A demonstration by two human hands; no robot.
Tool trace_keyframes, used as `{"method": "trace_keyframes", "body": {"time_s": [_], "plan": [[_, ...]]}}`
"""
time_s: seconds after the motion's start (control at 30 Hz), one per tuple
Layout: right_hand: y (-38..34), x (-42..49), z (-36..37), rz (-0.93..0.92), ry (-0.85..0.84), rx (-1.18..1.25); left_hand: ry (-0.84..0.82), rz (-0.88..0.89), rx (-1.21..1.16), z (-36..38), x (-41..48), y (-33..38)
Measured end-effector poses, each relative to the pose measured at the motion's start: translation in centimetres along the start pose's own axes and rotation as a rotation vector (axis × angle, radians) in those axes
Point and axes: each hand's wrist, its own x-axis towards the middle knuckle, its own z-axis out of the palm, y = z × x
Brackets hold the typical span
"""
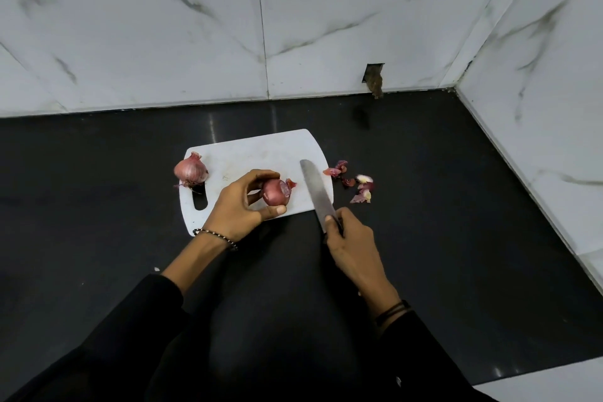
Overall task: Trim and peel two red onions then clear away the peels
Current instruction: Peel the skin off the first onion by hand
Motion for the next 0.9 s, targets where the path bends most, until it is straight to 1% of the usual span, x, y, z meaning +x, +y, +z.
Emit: {"method": "trace_keyframes", "body": {"time_s": [0.13,0.23,0.33,0.47,0.53,0.63,0.7,0.9], "plan": [[0.5,0.5,-0.4,0.074,0.14,-0.042,0.056,-0.028,-0.01,-0.8,-1.5,-0.9],[0.2,0.6,-0.7,0.062,0.194,-0.049,0.071,-0.044,-0.006,-1.0,-2.5,-1.2],[-0.4,0.3,-0.4,0.02,0.143,-0.036,0.051,-0.053,-0.011,-1.0,-2.8,-1.2],[-1.2,0.1,1.0,0.054,0.047,0.074,0.016,-0.062,-0.105,-1.1,-3.0,-1.1],[-1.6,0.3,1.6,0.046,0.006,0.055,-0.009,-0.062,-0.177,-1.1,-3.3,-1.1],[-2.1,0.7,2.1,0.014,-0.056,-0.038,-0.021,-0.057,-0.257,-0.9,-3.9,-1.0],[-2.3,0.9,2.1,-0.001,-0.056,-0.083,-0.019,-0.05,-0.266,-0.7,-4.3,-0.9],[-2.1,1.6,1.5,-0.047,0.044,-0.233,-0.007,-0.071,-0.283,-0.2,-5.0,-0.9]]}}
